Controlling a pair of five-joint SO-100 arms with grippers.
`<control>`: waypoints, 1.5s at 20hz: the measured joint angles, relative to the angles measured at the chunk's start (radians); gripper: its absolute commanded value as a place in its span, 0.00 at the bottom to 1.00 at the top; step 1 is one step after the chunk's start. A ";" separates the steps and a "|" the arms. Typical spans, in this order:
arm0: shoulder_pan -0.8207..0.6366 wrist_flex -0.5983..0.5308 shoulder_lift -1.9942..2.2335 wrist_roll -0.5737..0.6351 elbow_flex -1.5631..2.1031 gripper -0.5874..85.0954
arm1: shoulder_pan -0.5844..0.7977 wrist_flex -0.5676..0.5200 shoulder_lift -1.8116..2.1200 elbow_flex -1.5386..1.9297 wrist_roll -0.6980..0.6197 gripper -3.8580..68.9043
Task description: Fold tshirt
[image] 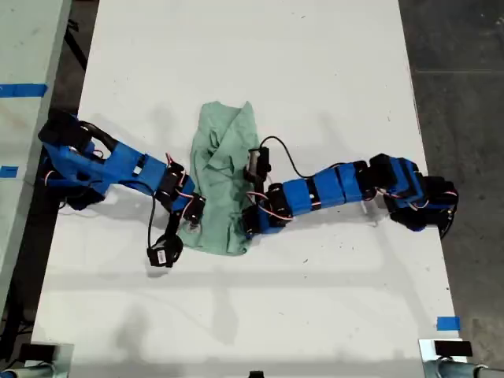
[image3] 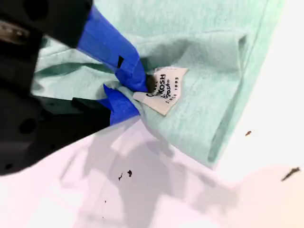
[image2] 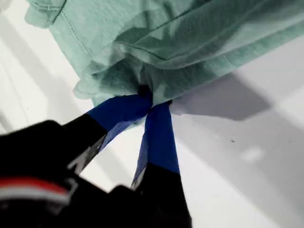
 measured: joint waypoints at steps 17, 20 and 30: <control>-0.141 0.408 0.074 0.305 -0.499 0.01 | 0.137 0.106 0.385 0.063 -0.281 0.02; -0.287 0.436 0.169 0.390 -0.465 0.01 | 0.262 0.075 0.442 0.121 -0.360 0.02; -0.661 0.417 0.261 0.557 -0.288 0.14 | 0.572 -0.132 0.511 0.311 -0.505 0.05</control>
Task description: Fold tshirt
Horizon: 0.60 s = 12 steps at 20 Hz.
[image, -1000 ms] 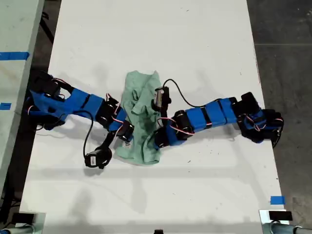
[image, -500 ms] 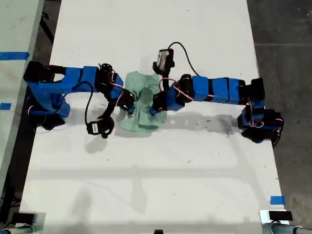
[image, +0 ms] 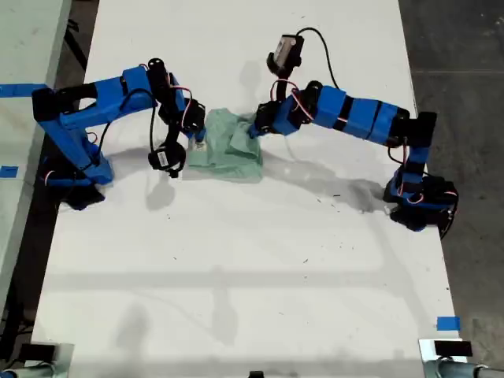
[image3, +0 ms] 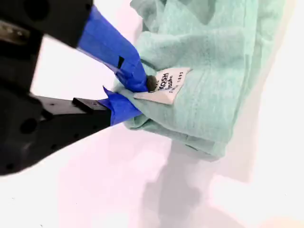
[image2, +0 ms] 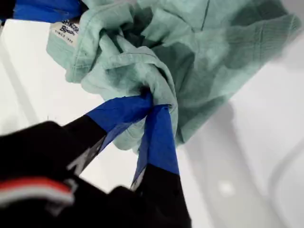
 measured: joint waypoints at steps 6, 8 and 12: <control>-0.210 -0.072 0.038 0.117 0.035 0.43 | 0.175 -0.038 0.002 0.002 -0.008 0.53; -0.291 -0.091 0.049 0.164 0.048 0.43 | 0.253 -0.043 0.021 0.012 -0.037 0.45; -0.380 -0.172 0.181 0.187 0.225 0.39 | 0.364 -0.037 0.152 0.170 -0.072 0.36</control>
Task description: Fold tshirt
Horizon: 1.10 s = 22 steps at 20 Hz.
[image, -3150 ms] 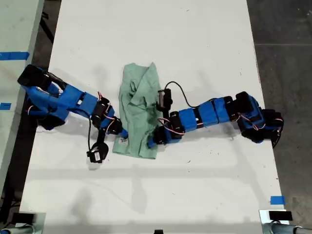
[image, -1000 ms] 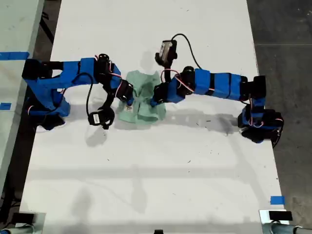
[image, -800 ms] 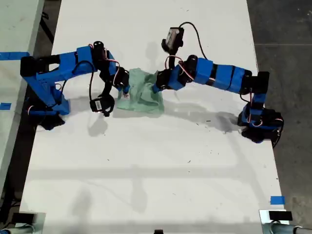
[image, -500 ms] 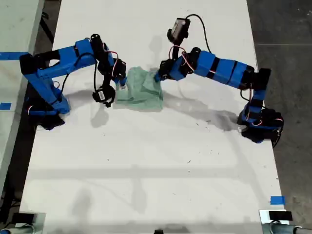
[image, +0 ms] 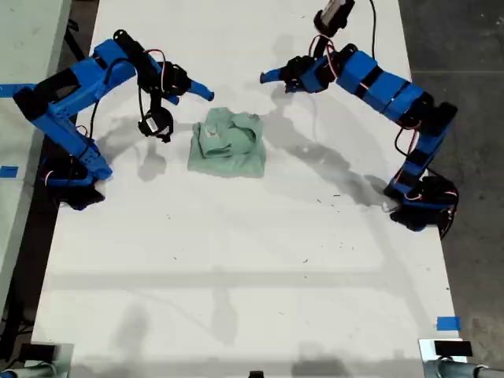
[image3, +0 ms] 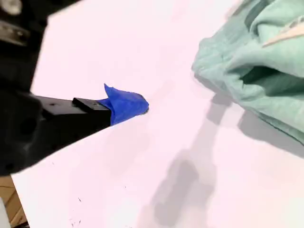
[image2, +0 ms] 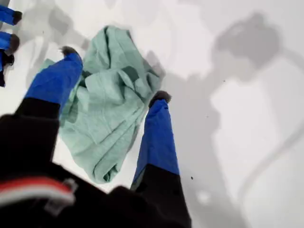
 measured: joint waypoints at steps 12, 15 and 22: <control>0.092 -0.181 0.982 -0.156 0.997 0.01 | 0.000 -0.057 1.098 1.166 0.121 0.05; 0.178 -0.161 1.232 -0.238 1.178 0.01 | -0.071 -0.058 1.289 1.382 0.212 0.04; 0.276 0.048 1.623 -0.394 1.393 0.02 | -0.204 0.132 1.859 1.713 0.486 0.09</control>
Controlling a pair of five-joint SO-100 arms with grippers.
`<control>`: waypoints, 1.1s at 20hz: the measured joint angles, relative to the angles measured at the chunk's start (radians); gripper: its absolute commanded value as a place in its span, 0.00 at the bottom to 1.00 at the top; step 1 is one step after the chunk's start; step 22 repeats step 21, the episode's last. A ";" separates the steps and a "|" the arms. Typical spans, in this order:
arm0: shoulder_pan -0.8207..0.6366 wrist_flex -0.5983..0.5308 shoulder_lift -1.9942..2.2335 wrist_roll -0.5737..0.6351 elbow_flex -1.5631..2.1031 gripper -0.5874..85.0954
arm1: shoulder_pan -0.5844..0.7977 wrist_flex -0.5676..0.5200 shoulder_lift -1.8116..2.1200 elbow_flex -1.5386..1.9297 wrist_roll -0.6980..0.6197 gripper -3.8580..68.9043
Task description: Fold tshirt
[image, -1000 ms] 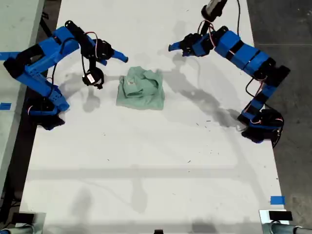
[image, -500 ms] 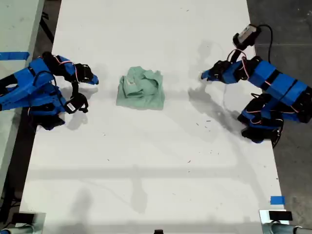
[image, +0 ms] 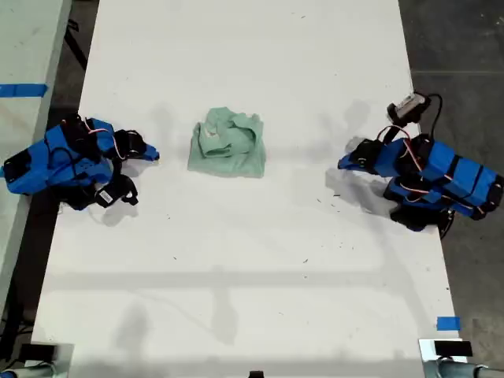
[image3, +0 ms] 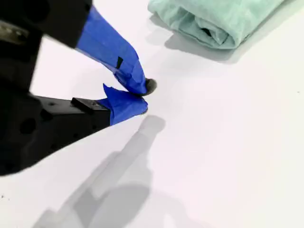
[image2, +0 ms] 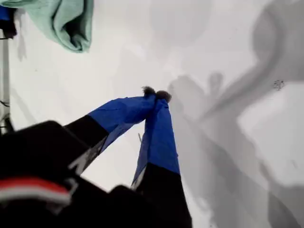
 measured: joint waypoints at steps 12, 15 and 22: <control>-0.239 0.067 0.009 -0.008 0.000 0.06 | -0.015 0.014 0.057 0.006 -0.347 0.08; -0.242 0.067 0.009 -0.008 0.000 0.06 | -0.015 0.014 0.057 0.006 -0.353 0.08; -0.242 0.067 0.009 -0.008 0.000 0.06 | -0.015 0.014 0.057 0.006 -0.353 0.08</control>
